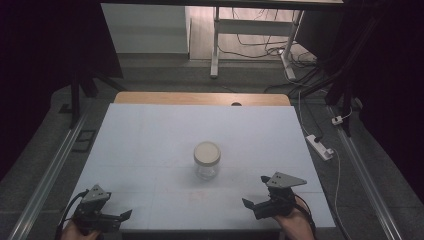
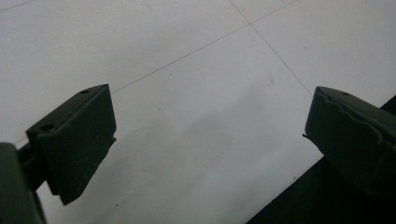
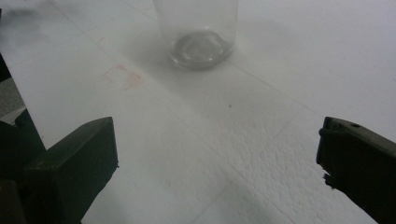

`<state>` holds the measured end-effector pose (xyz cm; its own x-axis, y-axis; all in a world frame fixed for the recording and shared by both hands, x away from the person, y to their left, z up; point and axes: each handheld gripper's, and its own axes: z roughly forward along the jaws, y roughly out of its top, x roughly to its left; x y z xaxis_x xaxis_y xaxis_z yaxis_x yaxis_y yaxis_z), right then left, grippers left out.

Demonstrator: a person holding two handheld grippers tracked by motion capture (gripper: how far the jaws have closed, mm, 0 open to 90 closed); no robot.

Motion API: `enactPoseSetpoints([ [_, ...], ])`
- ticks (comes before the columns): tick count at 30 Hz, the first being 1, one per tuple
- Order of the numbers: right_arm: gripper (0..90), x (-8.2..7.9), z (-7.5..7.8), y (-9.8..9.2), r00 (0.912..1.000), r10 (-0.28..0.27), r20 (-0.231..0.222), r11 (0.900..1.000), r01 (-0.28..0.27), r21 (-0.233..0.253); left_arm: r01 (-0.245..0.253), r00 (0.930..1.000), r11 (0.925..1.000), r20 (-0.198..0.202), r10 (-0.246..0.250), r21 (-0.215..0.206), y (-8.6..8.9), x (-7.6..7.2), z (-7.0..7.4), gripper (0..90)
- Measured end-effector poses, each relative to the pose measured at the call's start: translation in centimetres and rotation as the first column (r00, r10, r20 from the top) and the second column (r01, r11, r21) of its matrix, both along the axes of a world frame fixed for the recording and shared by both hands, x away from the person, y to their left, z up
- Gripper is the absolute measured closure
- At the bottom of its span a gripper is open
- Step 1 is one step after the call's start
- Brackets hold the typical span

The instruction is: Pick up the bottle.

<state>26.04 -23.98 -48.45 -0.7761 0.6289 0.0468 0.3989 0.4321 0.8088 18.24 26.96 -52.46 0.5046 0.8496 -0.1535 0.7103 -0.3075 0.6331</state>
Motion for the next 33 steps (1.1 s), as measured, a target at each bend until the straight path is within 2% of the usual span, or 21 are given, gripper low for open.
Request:
enactPoseSetpoints([
  [5, 0.0, 0.4, 0.0, 0.7, 0.9999, 0.011, 0.005, 1.0, -0.01, -0.006, 0.001, 1.0, 1.0, -0.003, -0.001, -0.009, 0.1, 0.0, 0.0, 2.4],
  [14, 0.0, 1.4, -0.1, 2.1, 0.9988, 0.047, -0.012, 0.999, -0.047, -0.012, 0.003, 1.0, 1.0, -0.007, -0.003, -0.006, 0.0, 0.1, 0.0, 0.9],
  [16, 0.0, 1.8, -0.2, 2.6, 0.9967, 0.078, -0.025, 0.997, -0.078, -0.011, 0.001, 1.0, 1.0, -0.006, -0.001, -0.005, 0.0, 0.1, 0.0, 0.6],
  [22, 0.0, 2.3, -0.5, 3.8, 0.9939, 0.106, -0.029, 0.994, -0.107, -0.031, -0.001, 1.0, 1.0, -0.003, 0.001, -0.001, 0.0, 0.0, 0.0, 0.1],
  [28, 0.0, 2.9, -0.4, 4.5, 0.9944, 0.103, -0.025, 0.994, -0.103, -0.022, -0.001, 1.0, 1.0, -0.004, 0.001, -0.001, 0.0, 0.0, 0.0, 0.0],
  [33, 0.0, 4.0, -0.5, 5.2, 0.9957, 0.087, -0.032, 0.996, -0.087, -0.005, 0.001, 1.0, 1.0, -0.006, -0.001, 0.003, 0.0, 0.1, 0.0, 0.0],
])
